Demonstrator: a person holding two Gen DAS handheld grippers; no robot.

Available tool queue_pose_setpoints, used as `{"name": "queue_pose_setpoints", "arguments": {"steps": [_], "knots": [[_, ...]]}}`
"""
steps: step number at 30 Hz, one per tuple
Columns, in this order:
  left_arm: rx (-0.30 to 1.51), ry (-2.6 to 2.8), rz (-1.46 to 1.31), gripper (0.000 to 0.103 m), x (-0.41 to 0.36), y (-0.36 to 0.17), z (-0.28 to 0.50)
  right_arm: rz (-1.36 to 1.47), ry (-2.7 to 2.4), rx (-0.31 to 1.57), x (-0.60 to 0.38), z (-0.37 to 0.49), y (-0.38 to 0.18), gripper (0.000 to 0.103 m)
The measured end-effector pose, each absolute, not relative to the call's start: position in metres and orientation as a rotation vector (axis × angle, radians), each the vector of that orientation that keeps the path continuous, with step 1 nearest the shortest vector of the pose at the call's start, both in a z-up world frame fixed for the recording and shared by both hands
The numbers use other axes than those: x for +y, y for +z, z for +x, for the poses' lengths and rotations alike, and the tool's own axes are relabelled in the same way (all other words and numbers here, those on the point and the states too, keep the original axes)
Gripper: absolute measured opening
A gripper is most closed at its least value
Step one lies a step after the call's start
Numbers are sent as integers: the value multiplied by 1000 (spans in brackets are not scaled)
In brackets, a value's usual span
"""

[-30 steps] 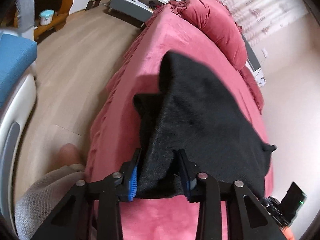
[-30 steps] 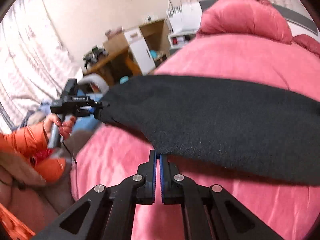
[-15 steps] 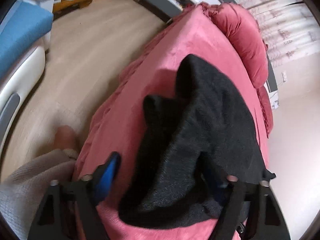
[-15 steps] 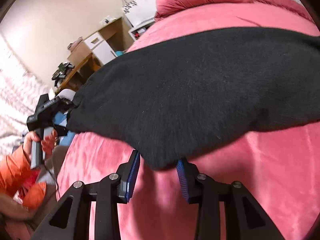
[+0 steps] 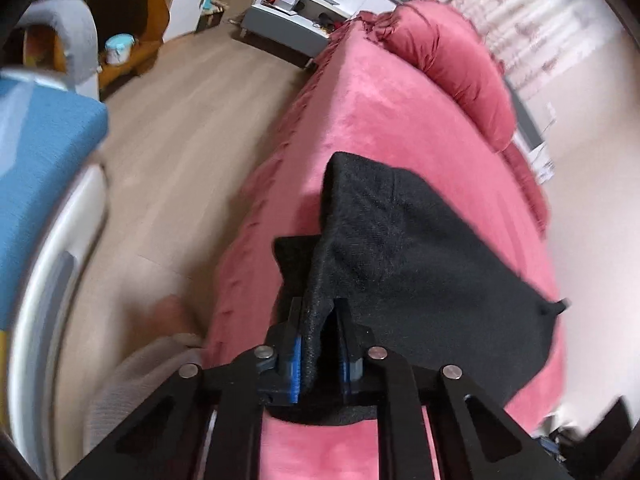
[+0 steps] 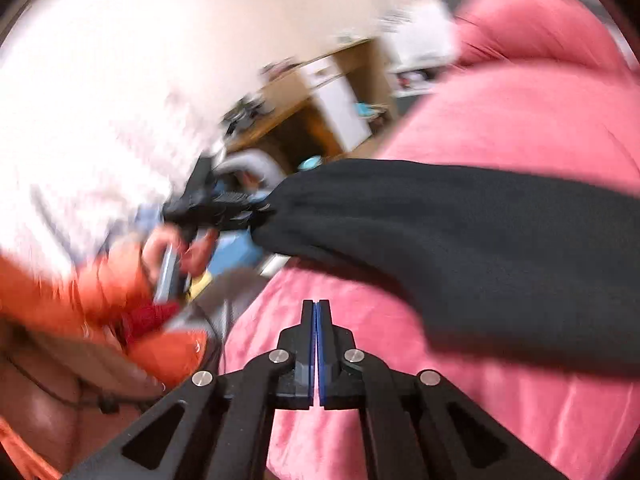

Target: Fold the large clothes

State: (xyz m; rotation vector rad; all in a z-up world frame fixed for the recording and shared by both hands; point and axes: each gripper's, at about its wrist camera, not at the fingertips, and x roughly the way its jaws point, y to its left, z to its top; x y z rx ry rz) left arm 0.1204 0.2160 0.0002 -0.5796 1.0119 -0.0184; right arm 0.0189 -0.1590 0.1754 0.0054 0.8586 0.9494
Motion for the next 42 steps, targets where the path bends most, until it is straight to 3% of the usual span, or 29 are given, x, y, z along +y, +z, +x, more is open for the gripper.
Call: {"name": "queue_pose_setpoints", "arguments": {"steps": [3,5,7,9,14,21,30,38,39,40,42], "knots": [[980,8,-574,17,214,-2,118,-100,871,925,-130,21,143,1],[945,71,-499,20,212,8,111,23,784,1015,-141,36,120,10],[898,134,-445,22,213,18,105,193,711,1037,-171,43,111,25],[828,198,-460,24,217,30,97,316,633,1009,-208,42,111,28],[761,136,-413,49,173,49,108,533,384,949,-316,33,105,32],[879,-61,-201,51,63,21,179,622,-11,866,-461,24,107,32],[950,-13,-154,55,58,-14,212,891,-297,671,-645,62,100,37],[949,-35,-117,57,50,-21,217,1069,-399,605,-710,122,55,36],[952,-39,-115,57,51,-21,217,1086,-404,577,-710,124,52,30],[958,-46,-114,57,52,-21,218,1116,-398,548,-712,125,50,13],[976,-74,-110,57,55,-19,220,1184,-362,507,-715,123,49,9]]}}
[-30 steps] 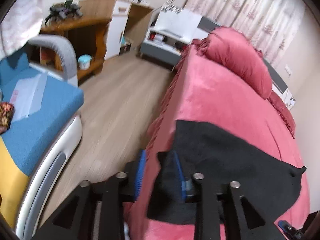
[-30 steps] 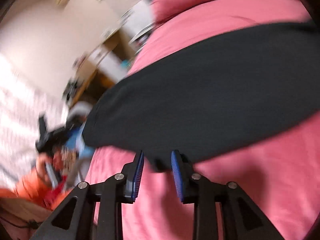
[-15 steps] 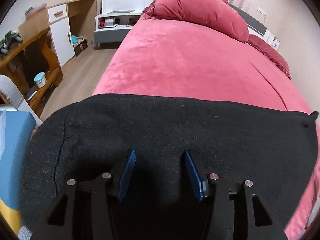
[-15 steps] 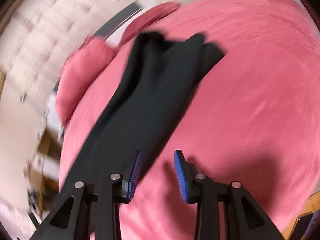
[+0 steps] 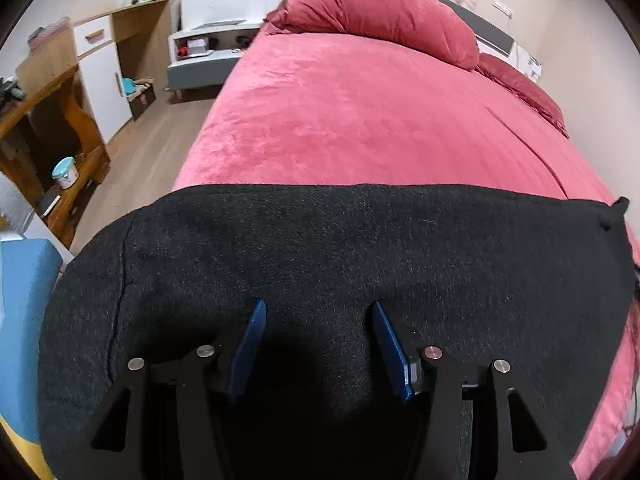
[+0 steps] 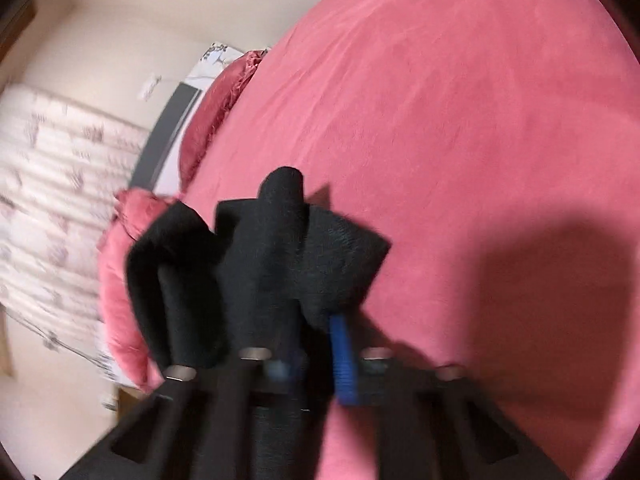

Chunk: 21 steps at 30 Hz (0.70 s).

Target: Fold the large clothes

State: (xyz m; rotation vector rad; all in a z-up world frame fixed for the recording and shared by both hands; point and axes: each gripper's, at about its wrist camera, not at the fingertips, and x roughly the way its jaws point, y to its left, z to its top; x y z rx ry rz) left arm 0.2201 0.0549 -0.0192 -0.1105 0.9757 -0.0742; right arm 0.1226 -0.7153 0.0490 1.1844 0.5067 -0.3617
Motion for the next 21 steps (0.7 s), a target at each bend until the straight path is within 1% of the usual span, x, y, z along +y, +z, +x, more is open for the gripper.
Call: {"name": "queue_pose_setpoints", "arguments": {"steps": [2,5,8,10,12,13,14,15,16,18,21], "knots": [[991,-104,-115,57,59,-18,221,1174,-337,439,-716,112,63,8],[1006,-132,-121,57,62,-16,221,1176,-301,289,-721,75,108,6],[1010,-146,-114,57,62,-16,222,1119,-320,276,-725,40,135,6],[1007,-150,-96,58,59,-18,222,1114,-369,322,-730,21,129,6],[1009,-152,-84,63,56,-19,222,1128,-470,494,-743,17,93,7],[1011,-154,-75,65,54,-19,223,1151,-477,573,-749,18,79,9],[1014,-150,-60,66,52,-18,222,1167,-490,655,-752,20,62,9],[1015,-146,-51,66,50,-17,221,1186,-483,661,-752,16,53,14],[1015,-145,-47,68,49,-17,221,1205,-477,589,-749,7,57,27],[1011,-130,-48,70,47,-17,217,1158,-545,551,-744,0,70,36],[999,-118,-61,74,41,-16,206,1086,-529,515,-738,4,89,36]]}}
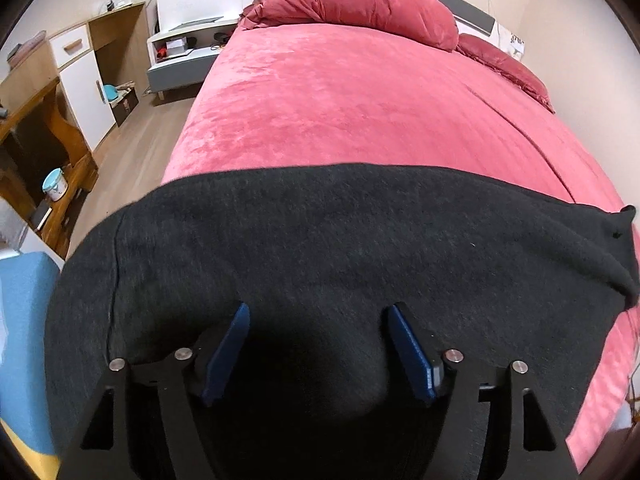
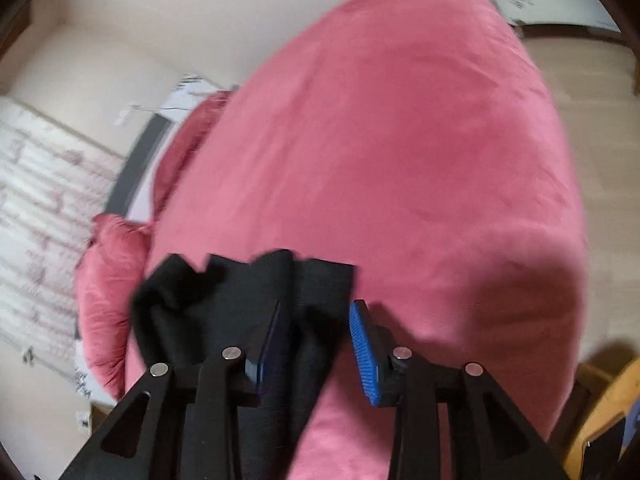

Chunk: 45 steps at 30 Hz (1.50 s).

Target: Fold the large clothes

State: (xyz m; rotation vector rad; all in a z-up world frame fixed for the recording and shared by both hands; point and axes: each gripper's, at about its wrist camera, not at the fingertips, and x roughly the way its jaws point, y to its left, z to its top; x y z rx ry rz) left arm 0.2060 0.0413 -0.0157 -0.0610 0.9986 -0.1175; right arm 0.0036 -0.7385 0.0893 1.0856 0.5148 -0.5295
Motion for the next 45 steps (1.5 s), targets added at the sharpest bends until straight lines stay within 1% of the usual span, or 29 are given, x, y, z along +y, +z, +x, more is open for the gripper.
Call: {"name": "queue_pose_setpoints", "arguments": {"steps": [1,4,7,9,12,13,14,15,18,20,22,25,27,28,30,32,33,36,37,38,39,40,41,42,45], "knots": [[994,-119,-65,74,39,-15,202,1061,-549,530,-741,9,93,38],[983,-131,-65,76,32,-15,191,929,-562,486,-735,9,115,39],[980,-127,-67,76,29,-14,185,1023,-509,587,-751,33,101,39],[979,-129,-100,76,31,-12,183,1076,-451,697,-759,50,86,38],[978,-143,-156,76,36,-8,179,1111,-369,660,-761,68,88,35],[977,-148,-163,76,36,-7,178,1093,-376,675,-756,58,89,16],[977,-152,-170,76,36,-6,177,1050,-406,704,-754,62,95,6],[976,-159,-175,76,35,-6,175,1026,-411,720,-752,65,101,7],[971,-166,-163,76,32,-6,172,1015,-363,736,-740,93,135,6],[975,-164,-159,76,31,-5,172,967,-310,713,-729,118,172,6],[980,-158,-181,76,31,-3,172,965,-231,626,-715,141,223,6],[978,-165,-212,76,34,0,171,974,-184,488,-711,143,277,6],[975,-165,-219,76,35,-1,169,983,-191,405,-717,126,289,6],[979,-164,-215,76,34,-2,169,983,-233,394,-723,114,285,6],[983,-166,-200,76,31,-4,167,1013,-324,420,-739,93,254,6],[986,-166,-178,76,28,-5,166,1080,-418,496,-755,67,205,6],[990,-168,-167,76,26,-6,166,1114,-465,552,-763,52,172,6],[1000,-166,-157,77,24,-7,169,1184,-564,686,-774,19,104,6],[1004,-163,-158,77,24,-7,170,1233,-573,709,-779,8,81,7],[1005,-158,-163,77,24,-7,170,1278,-575,691,-781,3,68,7],[1004,-155,-166,77,24,-6,169,1333,-557,633,-783,-5,57,12],[1004,-154,-171,77,23,-5,168,1366,-547,590,-785,-12,50,21],[1003,-155,-176,77,23,-5,166,1365,-555,580,-784,-15,49,28],[1001,-156,-179,77,22,-4,165,1350,-565,577,-781,-17,50,38],[989,-168,-191,77,19,-2,155,1284,-530,603,-759,-20,49,38]]}}
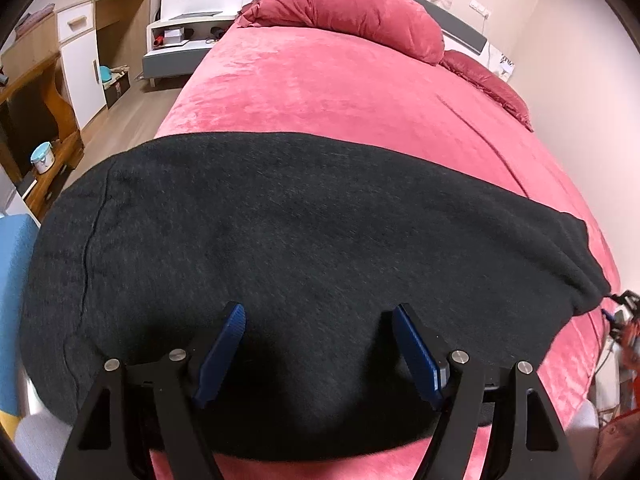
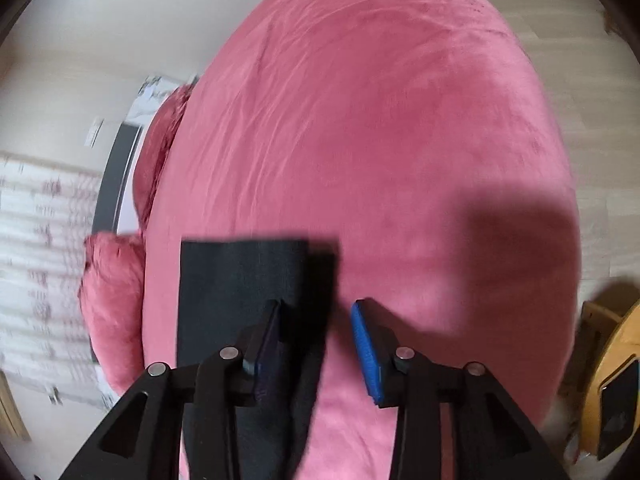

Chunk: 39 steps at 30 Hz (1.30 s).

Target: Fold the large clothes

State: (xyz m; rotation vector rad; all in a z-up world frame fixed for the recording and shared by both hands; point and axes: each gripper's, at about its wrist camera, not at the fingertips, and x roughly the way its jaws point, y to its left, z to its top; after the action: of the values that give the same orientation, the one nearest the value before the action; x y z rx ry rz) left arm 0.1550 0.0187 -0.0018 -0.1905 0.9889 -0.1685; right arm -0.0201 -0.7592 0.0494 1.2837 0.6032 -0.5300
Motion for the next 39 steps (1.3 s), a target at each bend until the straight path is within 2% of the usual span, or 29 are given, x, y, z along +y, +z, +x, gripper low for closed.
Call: {"name": "queue_pose_setpoints", "arguments": {"steps": [7,15,17,24,27,29,30,36,39], "knots": [[1015,-228,-189,80,1,-7,132,1259,-212,665,-679,-3,18,38],[1030,-236,-266,83,-3,-9,117,1260,-250,538,-670,33,10,38],[1040,-248,-247,83,-5,-5,119,1278,-207,568,-666,33,16,14],[1048,-242,-292,83,4,-4,118,1267,-80,528,-673,0,104,10],[1061,-232,-261,83,-3,-6,121,1248,-170,657,-680,-3,78,12],[1058,-242,-247,83,-10,-3,122,1243,-208,778,-684,-1,45,22],[1057,-248,-246,83,-11,-2,121,1254,-212,816,-687,-4,30,32],[1064,-238,-218,83,-21,-5,125,1330,-208,580,-726,-52,15,39],[1066,-236,-193,83,-34,-4,133,1306,-233,551,-743,-53,16,40]]}}
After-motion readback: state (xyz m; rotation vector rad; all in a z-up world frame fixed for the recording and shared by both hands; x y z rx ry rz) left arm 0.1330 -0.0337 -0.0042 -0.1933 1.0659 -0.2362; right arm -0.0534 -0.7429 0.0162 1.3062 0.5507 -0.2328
